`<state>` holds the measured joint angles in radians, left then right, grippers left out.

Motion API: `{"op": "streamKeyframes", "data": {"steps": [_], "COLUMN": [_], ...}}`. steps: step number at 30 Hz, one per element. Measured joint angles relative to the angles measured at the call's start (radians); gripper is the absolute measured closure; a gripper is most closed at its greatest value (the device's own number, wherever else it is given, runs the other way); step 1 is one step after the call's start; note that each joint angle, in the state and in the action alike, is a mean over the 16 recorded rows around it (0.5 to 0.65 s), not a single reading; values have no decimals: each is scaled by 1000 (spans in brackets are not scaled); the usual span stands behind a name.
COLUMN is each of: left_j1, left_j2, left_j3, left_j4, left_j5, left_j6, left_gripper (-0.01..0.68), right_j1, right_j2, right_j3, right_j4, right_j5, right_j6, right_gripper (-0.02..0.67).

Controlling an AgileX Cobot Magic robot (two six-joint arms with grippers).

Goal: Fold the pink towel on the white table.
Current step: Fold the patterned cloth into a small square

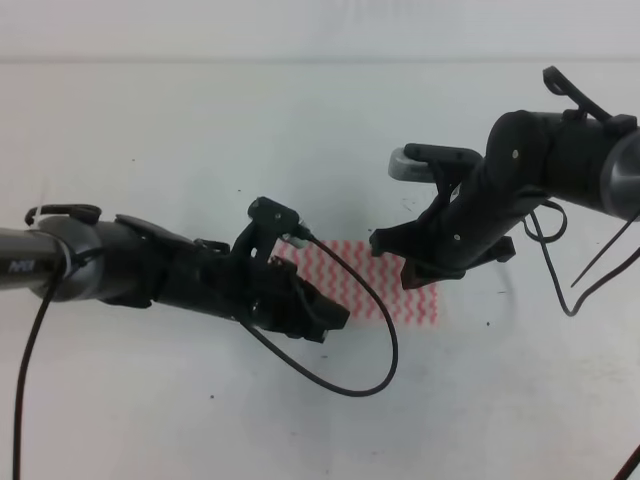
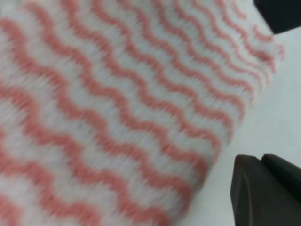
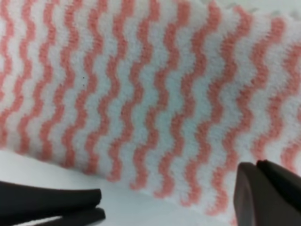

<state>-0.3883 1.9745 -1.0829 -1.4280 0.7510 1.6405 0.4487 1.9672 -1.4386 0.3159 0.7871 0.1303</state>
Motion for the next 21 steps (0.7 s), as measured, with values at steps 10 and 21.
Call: {"op": "streamKeyframes", "data": {"steps": [10,21], "left_j1": [0,0], "left_j2": [-25,-6], "left_j3": [-28,-33], "left_j4": [0,28], "left_j5": [-116,-266], "left_j6": [31,25], "left_gripper": [677,677], "right_j1": [0,0], "right_j2": [0,0], "right_j3": [0,0], "right_j4": [3,7], "right_j5": [-21,-49], "right_j6": [-1,-2], "right_gripper": [667,667]}}
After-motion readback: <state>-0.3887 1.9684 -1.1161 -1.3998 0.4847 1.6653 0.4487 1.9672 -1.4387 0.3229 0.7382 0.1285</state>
